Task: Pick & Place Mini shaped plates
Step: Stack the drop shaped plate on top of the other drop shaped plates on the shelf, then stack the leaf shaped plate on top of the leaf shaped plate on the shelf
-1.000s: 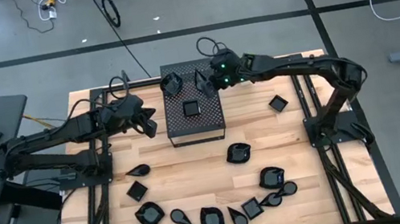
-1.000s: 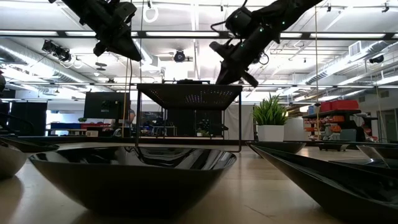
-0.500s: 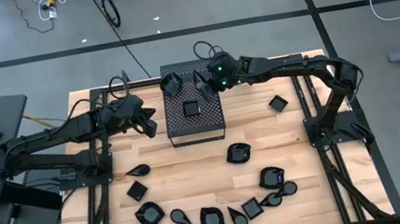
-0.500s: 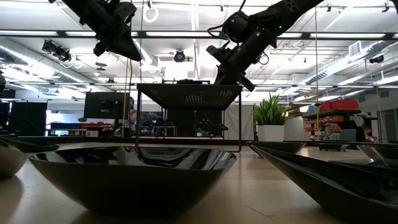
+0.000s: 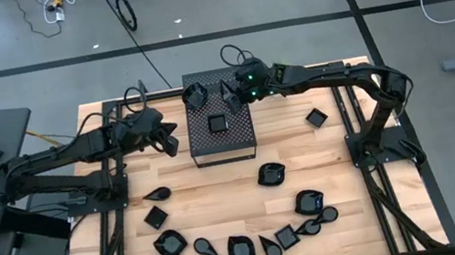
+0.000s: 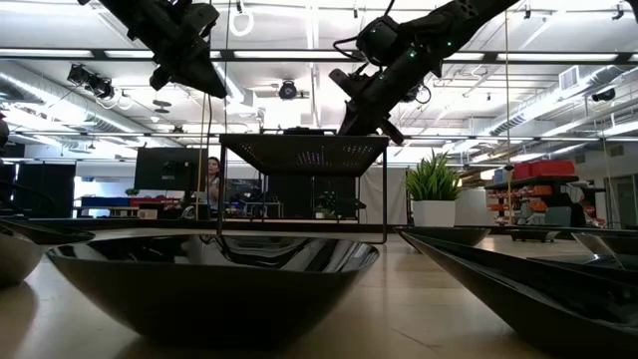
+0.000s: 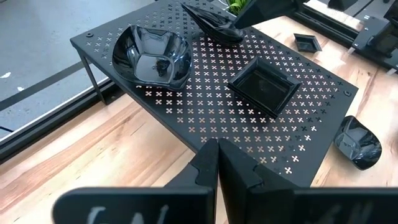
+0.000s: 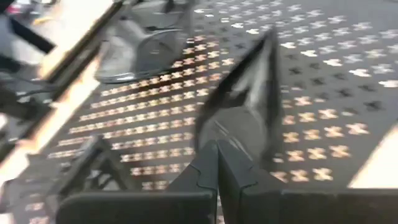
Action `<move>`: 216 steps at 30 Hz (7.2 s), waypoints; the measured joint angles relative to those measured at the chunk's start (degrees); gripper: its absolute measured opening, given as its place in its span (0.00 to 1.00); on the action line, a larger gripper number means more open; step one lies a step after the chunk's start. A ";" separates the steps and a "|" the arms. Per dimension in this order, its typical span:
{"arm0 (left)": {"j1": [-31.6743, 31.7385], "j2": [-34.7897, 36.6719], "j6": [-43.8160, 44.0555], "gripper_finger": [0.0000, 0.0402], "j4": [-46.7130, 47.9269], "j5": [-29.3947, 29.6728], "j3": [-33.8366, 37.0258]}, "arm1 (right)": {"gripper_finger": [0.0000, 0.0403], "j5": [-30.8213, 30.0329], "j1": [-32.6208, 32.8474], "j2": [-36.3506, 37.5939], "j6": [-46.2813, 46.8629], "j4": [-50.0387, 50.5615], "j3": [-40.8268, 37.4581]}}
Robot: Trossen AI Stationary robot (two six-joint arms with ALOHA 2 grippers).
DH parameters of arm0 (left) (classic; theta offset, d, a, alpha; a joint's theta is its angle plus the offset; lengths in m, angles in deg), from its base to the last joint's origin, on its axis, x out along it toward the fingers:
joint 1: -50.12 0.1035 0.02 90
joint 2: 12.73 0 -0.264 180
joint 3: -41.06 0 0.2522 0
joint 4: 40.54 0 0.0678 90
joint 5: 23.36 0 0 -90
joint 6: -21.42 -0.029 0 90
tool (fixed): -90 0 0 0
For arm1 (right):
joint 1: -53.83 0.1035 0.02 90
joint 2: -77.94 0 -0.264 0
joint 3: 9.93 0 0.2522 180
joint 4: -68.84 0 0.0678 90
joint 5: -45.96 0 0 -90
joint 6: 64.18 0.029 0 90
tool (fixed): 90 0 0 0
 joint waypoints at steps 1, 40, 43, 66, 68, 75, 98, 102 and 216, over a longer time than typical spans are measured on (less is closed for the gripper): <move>0.00 0.00 0.01 0.04 0.00 -0.01 0.00 | 0.01 1.55 0.00 0.00 -0.05 -1.02 0.00; -0.01 -0.01 0.51 0.04 -0.87 -0.04 -0.02 | 0.01 0.10 -0.12 -2.01 2.85 -3.81 -0.02; -0.01 -0.01 0.51 0.04 -0.92 -0.03 -0.02 | 0.01 -0.25 -0.17 -2.01 3.28 -3.35 -0.03; -0.01 -0.01 0.68 0.04 -1.11 -0.02 -0.01 | 0.01 -2.99 1.42 -2.67 3.84 -4.31 0.00; -0.01 -0.01 1.00 0.04 -1.11 -0.02 -0.02 | 0.01 -3.01 1.44 -2.67 4.59 -4.19 0.00; -0.01 0.01 1.77 0.04 -1.18 -0.20 -0.02 | 0.01 -2.96 0.87 0.31 3.13 -5.61 0.04; 0.01 -0.02 9.18 0.04 12.22 -9.63 -0.02 | 0.02 -9.65 0.46 15.13 -3.39 5.33 0.04; -0.01 0.01 12.06 0.04 23.41 -12.80 -0.02 | 0.01 -10.80 5.25 17.91 -6.36 7.13 0.04; 19.06 -29.19 8.73 0.00 28.69 -29.77 -44.05 | 0.02 -25.83 30.67 28.21 -15.03 14.96 -0.02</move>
